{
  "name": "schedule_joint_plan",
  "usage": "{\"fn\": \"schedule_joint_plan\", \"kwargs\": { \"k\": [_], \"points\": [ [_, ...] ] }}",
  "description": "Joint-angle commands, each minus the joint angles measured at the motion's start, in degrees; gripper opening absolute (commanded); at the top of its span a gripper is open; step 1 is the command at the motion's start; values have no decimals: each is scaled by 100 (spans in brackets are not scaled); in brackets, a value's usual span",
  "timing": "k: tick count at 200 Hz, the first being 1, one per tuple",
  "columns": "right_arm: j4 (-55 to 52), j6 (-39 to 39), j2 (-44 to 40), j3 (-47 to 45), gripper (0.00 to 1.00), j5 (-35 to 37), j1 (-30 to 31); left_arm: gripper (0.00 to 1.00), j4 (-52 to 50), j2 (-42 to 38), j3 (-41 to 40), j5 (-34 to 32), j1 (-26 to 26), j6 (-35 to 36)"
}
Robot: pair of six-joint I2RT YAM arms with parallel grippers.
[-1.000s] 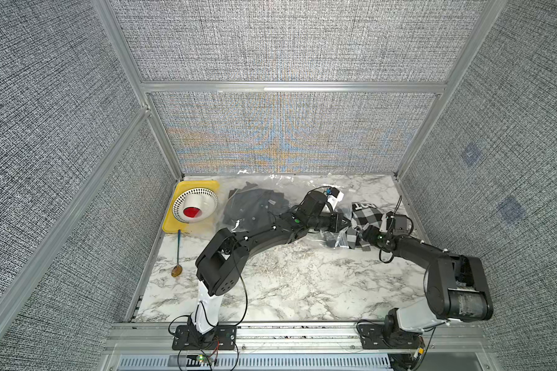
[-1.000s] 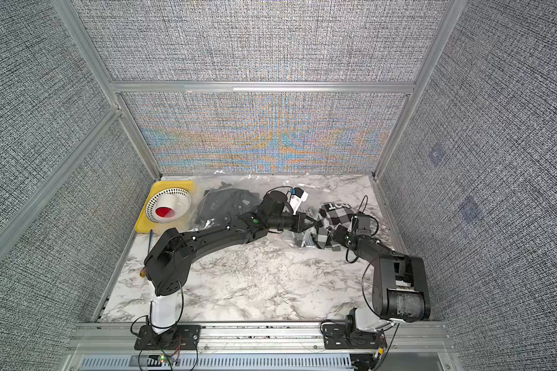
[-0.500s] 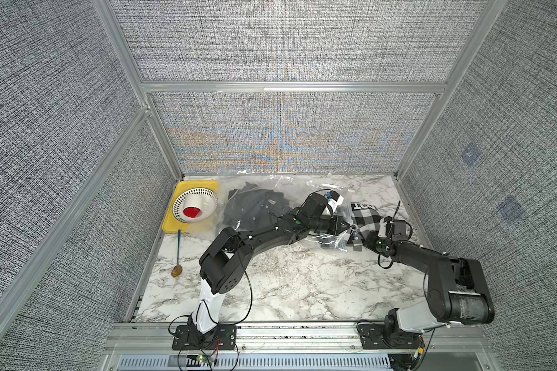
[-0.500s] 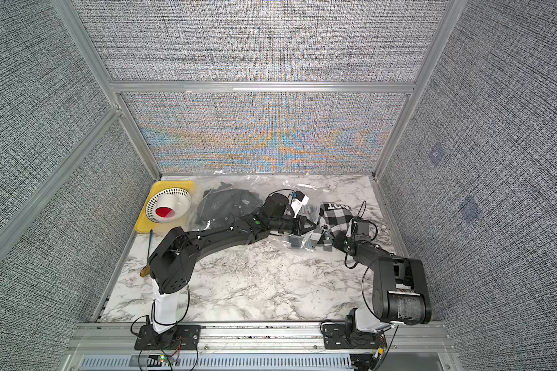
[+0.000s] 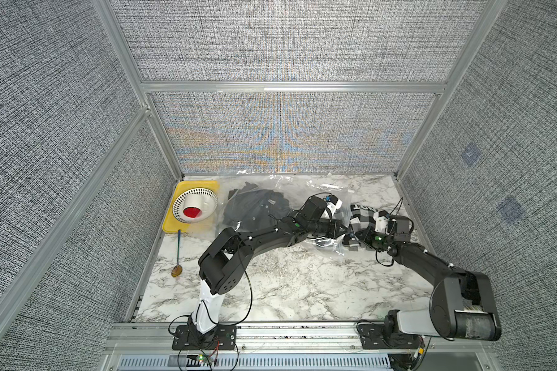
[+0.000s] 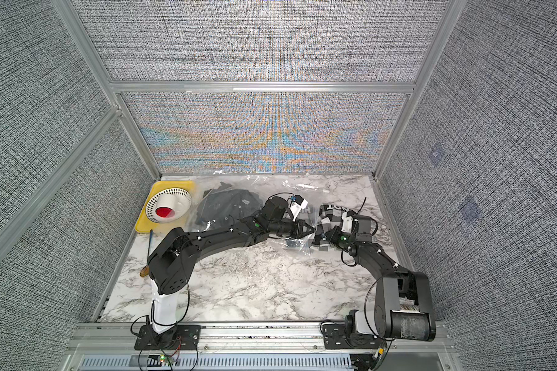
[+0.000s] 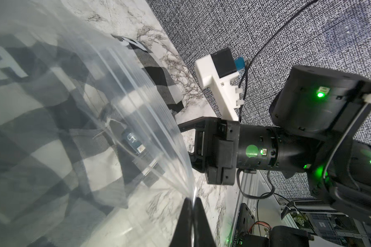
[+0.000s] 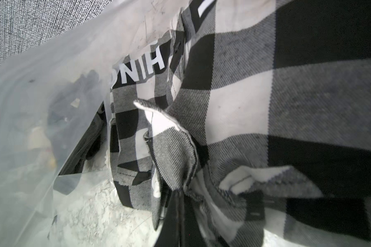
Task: Place the folded shirt into the vacuum bag
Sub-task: Place the shirt in the vacuum bag.
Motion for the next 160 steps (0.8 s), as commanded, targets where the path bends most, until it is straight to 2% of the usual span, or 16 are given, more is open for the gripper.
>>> {"fn": "schedule_joint_plan", "kwargs": {
  "k": [1, 5, 18, 31, 52, 70, 88, 125, 146, 160],
  "points": [
    [-180, -9, -46, -108, 0, 21, 21, 0, 221, -52, -6, 22, 7, 43],
    [-317, -80, -62, -94, 0, 228, 21, 0, 221, -56, -5, 36, 4, 43],
    [-692, -236, -198, -90, 26, 952, 12, 0, 221, -58, -17, 42, 8, 49],
    [-1046, -329, -466, -40, 46, 1650, 11, 0, 221, -63, -38, 30, 2, 47],
    [-1502, -428, -949, 150, 60, 2340, 29, 0, 220, -67, -89, 1, 5, 60],
    [-1690, -503, -1285, 345, 66, 2511, 125, 0, 218, -61, -109, -18, 0, 73],
    [-1442, -610, -1378, 432, 70, 1964, 302, 0, 228, -203, -177, -80, 8, 99],
    [-1193, -891, -378, 891, 69, 486, 706, 0, 377, -433, -480, -329, 9, 139],
    [-955, -990, 17, 941, 67, 206, 1028, 0, 458, -588, -699, -575, 1, 173],
    [-889, -1058, 285, 991, 67, 263, 1236, 0, 451, -669, -784, -743, 9, 196]
  ]
}}
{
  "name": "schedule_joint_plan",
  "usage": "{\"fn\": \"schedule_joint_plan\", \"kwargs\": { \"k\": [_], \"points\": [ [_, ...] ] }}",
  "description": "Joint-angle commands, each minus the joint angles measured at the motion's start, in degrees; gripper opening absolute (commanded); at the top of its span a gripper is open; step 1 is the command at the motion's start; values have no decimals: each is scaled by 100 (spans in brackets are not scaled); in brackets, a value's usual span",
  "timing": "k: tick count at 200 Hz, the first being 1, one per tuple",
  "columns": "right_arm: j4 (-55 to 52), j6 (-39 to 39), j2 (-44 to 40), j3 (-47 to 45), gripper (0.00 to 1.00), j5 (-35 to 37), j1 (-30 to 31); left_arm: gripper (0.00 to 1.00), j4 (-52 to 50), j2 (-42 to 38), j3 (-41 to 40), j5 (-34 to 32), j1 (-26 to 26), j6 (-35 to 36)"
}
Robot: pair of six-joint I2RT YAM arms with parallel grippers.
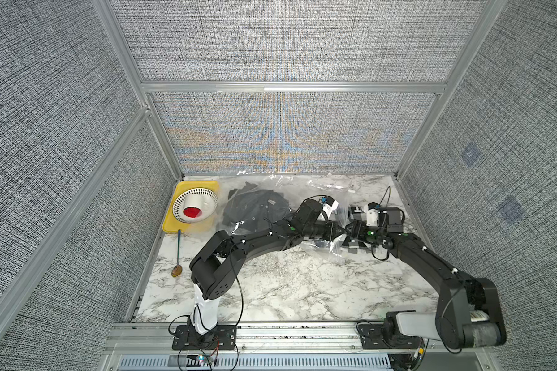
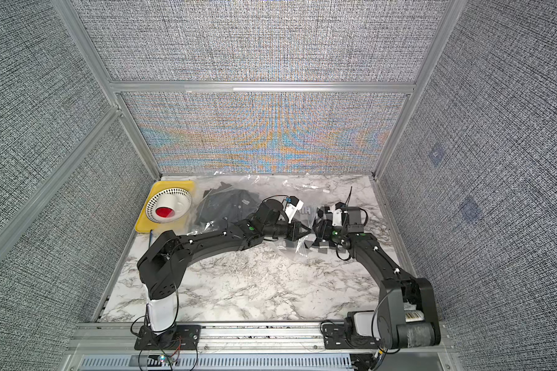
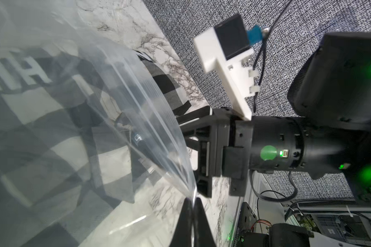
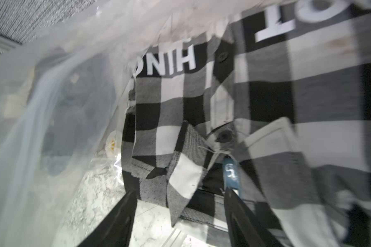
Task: Place the folded shirt into the vacuum bag
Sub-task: Place the shirt in the vacuum bag.
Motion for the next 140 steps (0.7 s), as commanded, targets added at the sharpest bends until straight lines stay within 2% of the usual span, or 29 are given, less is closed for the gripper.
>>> {"fn": "schedule_joint_plan", "kwargs": {
  "k": [1, 20, 38, 66, 93, 107, 114, 140],
  "points": [
    [290, -245, 330, 84, 67, -399, 284, 0, 201, -155, -110, -422, 22, 148],
    [429, -306, 632, 134, 66, -154, 548, 0, 159, -269, -202, -675, 15, 178],
    [459, -294, 911, 175, 66, 515, 799, 0, 130, -338, -257, -796, 19, 204],
    [442, -238, 1306, 195, 66, 1532, 1084, 0, 103, -280, -214, -706, 17, 209],
    [179, -178, 1788, 262, 72, 2203, 1321, 0, 121, -208, -170, -609, 10, 180],
    [36, -104, 1973, 419, 72, 2471, 1429, 0, 129, -181, -169, -581, 13, 181],
    [-27, -83, 2048, 473, 68, 2573, 1476, 0, 142, -180, -182, -578, 14, 181],
    [-255, -62, 2332, 654, 45, 2857, 1638, 0, 187, -189, -222, -573, 9, 164]
  ]
}}
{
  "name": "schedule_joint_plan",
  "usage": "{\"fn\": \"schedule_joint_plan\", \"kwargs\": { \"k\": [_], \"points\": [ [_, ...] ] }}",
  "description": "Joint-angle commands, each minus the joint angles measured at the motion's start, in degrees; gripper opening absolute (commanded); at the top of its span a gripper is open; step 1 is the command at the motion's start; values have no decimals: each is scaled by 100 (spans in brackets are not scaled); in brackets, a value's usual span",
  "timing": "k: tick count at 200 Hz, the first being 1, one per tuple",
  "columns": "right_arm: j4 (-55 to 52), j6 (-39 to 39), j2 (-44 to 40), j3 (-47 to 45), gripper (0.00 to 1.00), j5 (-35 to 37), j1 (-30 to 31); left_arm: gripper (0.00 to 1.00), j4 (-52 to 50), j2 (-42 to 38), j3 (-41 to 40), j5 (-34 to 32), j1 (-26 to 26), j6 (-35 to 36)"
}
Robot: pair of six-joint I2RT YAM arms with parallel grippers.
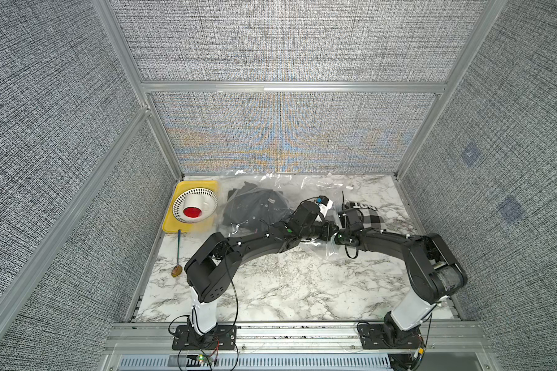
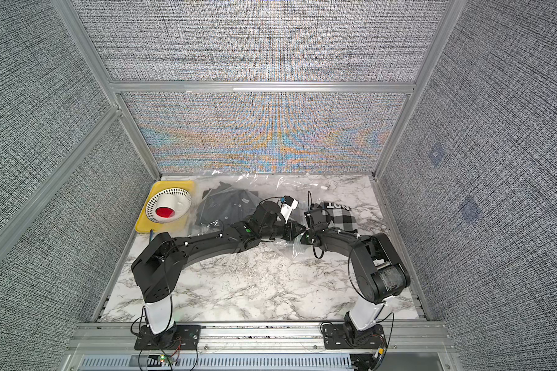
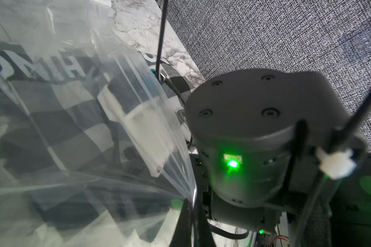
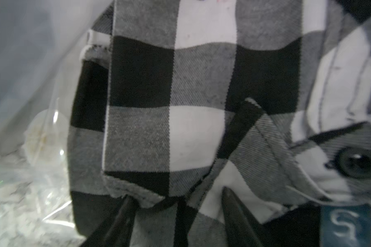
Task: Place the folded shirt into the vacuum bag
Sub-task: Place the shirt in the vacuum bag.
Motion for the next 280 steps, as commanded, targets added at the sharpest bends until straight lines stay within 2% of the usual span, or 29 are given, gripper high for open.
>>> {"fn": "schedule_joint_plan", "kwargs": {
  "k": [1, 35, 55, 66, 134, 207, 232, 273, 280],
  "points": [
    [-971, 132, 308, 79, 44, 497, 118, 0, 178, -3, -10, 29, 7, 46],
    [-1066, 124, 442, 231, 15, 443, 164, 0, 185, -12, -15, 33, 7, 63],
    [-1058, 123, 362, 303, 3, 268, 157, 0, 182, -6, -14, 49, 10, 63],
    [-1037, 116, 273, 369, 0, 156, 148, 0, 187, 3, -14, 58, 7, 63],
    [-780, 123, -402, 715, 0, -813, -225, 0, 210, 40, -6, 147, 8, 37],
    [-86, 536, -219, 912, 0, -2314, -436, 0, 237, 85, 21, 251, -20, 2],
    [132, 657, -62, 754, 0, -2363, -440, 0, 237, 78, 10, 268, -29, 4],
    [228, 742, 319, 228, 0, -1944, -436, 0, 237, 32, -6, 279, -37, 28],
    [253, 747, 324, 130, 10, -1938, -440, 0, 237, 23, -11, 288, -38, 28]
  ]
}}
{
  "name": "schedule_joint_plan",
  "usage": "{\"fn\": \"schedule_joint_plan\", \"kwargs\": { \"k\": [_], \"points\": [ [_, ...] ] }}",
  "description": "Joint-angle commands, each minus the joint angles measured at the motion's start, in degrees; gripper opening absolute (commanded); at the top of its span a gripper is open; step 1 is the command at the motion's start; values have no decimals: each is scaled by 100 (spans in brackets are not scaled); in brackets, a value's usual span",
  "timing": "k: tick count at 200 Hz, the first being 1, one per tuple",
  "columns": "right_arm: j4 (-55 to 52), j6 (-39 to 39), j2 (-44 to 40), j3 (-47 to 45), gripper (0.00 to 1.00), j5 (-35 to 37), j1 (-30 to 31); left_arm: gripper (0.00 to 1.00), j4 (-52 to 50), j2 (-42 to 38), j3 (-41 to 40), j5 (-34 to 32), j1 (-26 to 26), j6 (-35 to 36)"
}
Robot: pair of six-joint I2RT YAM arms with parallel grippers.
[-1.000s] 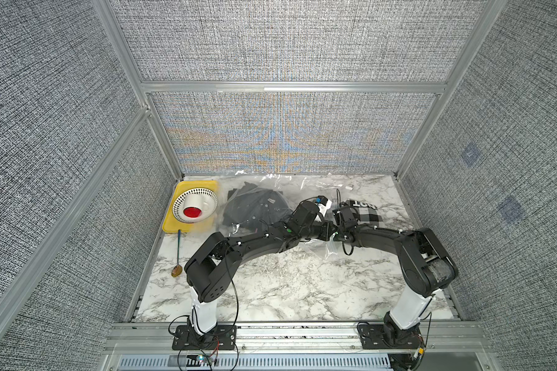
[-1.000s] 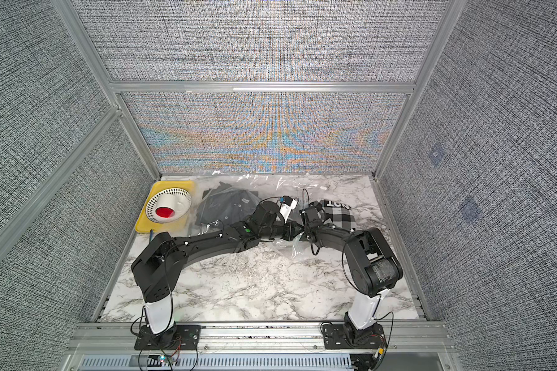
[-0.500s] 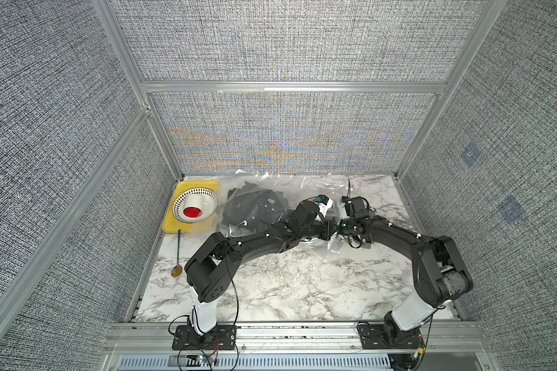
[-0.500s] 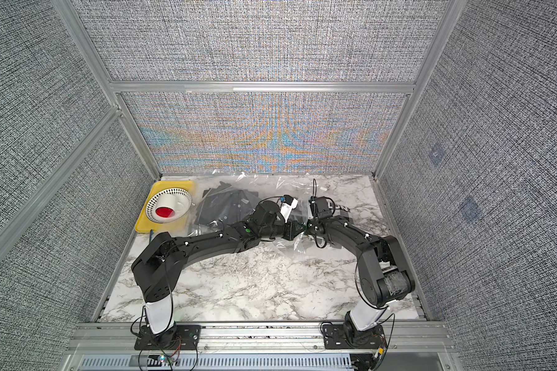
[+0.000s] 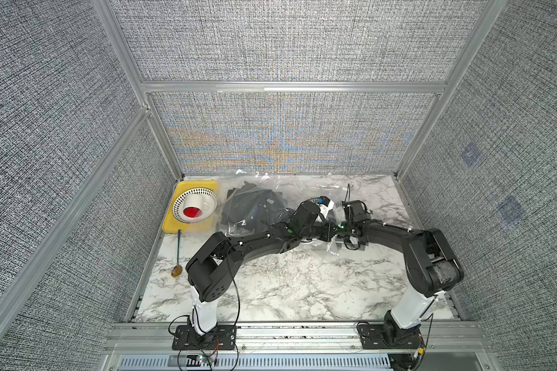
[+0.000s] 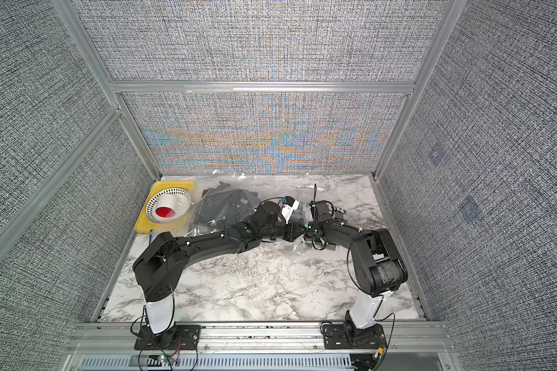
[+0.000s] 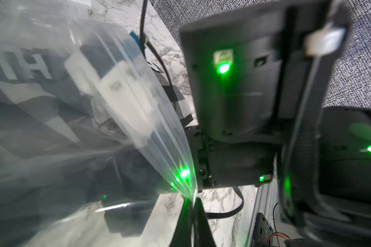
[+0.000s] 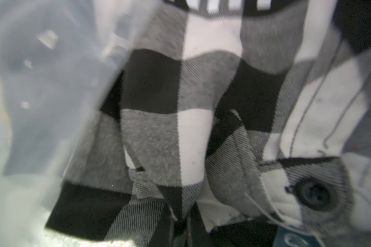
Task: Place the folded shirt into the vacuum bag
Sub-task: Place the shirt in the vacuum bag.
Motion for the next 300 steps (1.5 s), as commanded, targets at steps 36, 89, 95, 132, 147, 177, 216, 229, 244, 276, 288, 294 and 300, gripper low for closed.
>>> {"fn": "schedule_joint_plan", "kwargs": {
  "k": [36, 89, 95, 132, 147, 177, 216, 229, 244, 276, 288, 294, 300],
  "points": [
    [252, 87, -628, -539, 35, 42, -4, 0, 272, -133, -140, 97, -7, 26],
    [1003, 3, -1735, -1149, 67, 81, -254, 0, 183, -368, -56, -173, 2, 279],
    [1132, -26, -1801, -1225, 69, 85, -308, 0, 129, -397, -19, -218, 10, 319],
    [1848, -464, -1804, -1233, 72, -139, -456, 0, -73, -440, 254, -397, 28, 505],
    [2123, -603, -1681, -1182, 73, -305, -451, 0, -98, -420, 353, -414, 56, 520],
    [2502, -770, -1191, -1034, 74, -499, -460, 0, -64, -451, 416, -473, 73, 544],
    [2694, -887, -424, -684, 76, -1220, -456, 0, -21, -547, 394, -604, 89, 610],
    [2682, -899, -270, -685, 77, -1303, -446, 0, 39, -593, 349, -624, 89, 615],
    [2562, -966, -77, -446, 79, -1284, -416, 0, 102, -644, 294, -659, 98, 623],
    [2203, -1191, 161, -252, 90, -677, -229, 0, 165, -699, 249, -729, 107, 625],
    [2095, -1260, 199, -166, 97, -373, -148, 0, 176, -721, 236, -712, 111, 632],
    [2032, -1292, 227, -112, 99, -227, -107, 0, 187, -729, 220, -712, 107, 636],
    [1964, -1319, 255, -51, 99, -99, -76, 0, 217, -742, 191, -721, 107, 634]
  ]
}}
